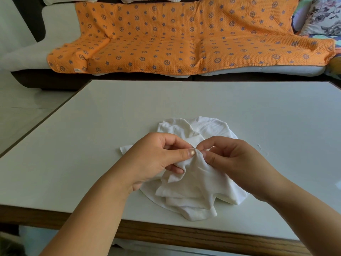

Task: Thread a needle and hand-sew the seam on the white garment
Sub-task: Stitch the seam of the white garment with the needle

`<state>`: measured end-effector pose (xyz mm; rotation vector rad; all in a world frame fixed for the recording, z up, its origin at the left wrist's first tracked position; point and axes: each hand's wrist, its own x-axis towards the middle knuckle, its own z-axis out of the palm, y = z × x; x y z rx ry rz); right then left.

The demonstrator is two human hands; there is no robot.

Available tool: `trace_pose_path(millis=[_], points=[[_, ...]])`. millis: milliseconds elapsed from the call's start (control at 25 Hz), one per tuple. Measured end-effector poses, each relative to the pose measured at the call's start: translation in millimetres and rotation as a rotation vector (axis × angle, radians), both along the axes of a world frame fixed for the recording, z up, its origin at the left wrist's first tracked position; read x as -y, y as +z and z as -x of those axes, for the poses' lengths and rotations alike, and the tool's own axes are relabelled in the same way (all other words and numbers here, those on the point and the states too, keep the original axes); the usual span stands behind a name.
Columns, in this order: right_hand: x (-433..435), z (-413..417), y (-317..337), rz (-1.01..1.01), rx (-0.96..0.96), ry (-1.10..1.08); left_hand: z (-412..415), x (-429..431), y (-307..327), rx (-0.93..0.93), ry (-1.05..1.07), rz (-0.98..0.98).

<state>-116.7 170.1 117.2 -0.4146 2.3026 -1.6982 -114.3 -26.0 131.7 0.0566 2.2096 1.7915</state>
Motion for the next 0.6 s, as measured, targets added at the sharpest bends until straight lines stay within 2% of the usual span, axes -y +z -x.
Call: trace_pose_path(millis=[360,600], points=[[0,-3,0,-0.114,-0.093,-0.006,0,-10,-3,0.078,0.029,-0.054],[1,-6,1,-0.068,-0.108,0.008,0,-15,-7,0.027,0.057,0.025]])
